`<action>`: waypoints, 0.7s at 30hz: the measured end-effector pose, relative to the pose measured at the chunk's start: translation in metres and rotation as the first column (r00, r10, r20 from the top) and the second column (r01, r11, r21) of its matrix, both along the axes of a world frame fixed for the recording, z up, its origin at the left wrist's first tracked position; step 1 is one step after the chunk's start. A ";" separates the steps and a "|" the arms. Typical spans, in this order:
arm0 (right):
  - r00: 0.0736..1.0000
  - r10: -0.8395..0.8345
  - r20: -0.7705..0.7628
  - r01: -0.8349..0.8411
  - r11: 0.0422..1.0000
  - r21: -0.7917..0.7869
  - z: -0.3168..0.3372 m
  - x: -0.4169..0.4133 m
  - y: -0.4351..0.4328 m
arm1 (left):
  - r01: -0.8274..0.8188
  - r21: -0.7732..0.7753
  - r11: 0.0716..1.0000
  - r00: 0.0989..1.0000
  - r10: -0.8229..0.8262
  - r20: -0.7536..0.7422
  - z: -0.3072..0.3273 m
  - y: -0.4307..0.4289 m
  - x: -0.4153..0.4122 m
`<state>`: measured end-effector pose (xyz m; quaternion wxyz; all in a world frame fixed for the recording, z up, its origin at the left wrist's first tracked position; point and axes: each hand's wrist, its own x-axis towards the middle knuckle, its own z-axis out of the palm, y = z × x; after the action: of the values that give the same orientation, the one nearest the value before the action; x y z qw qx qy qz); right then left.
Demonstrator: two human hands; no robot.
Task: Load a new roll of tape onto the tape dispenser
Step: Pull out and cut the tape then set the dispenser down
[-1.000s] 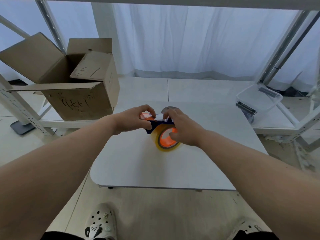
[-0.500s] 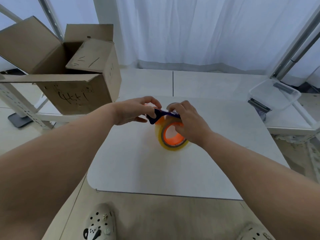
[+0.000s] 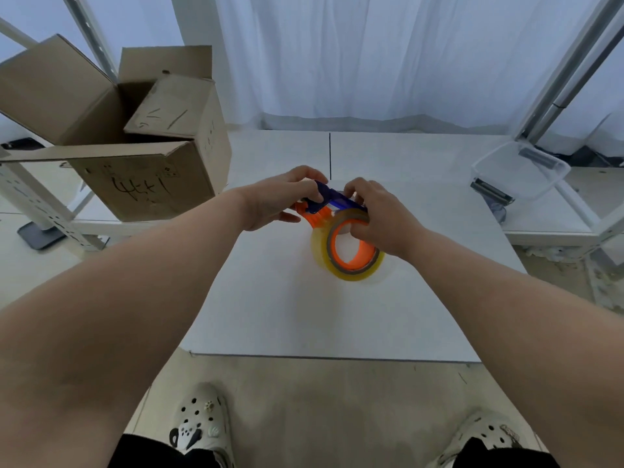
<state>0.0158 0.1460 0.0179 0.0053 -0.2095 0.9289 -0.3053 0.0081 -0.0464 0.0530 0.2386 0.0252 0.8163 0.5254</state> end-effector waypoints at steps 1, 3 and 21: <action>1.000 -0.009 -0.004 0.009 1.000 0.018 0.004 0.001 0.003 | -0.018 0.011 1.000 1.000 0.018 -0.019 0.001 0.004 0.001; 0.999 -0.040 0.014 0.039 0.999 0.021 0.010 0.004 0.012 | -0.055 0.020 0.998 0.995 0.056 -0.078 0.002 0.014 0.003; 0.796 -0.590 0.140 0.582 0.808 0.096 -0.018 -0.052 0.098 | -0.246 -0.179 0.952 0.914 0.167 -0.368 -0.047 0.086 -0.045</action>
<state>-0.0367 0.2436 0.0003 -0.0084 0.1137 0.9516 -0.2856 -0.0372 0.0392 0.0061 0.0341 0.0042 0.8970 0.4406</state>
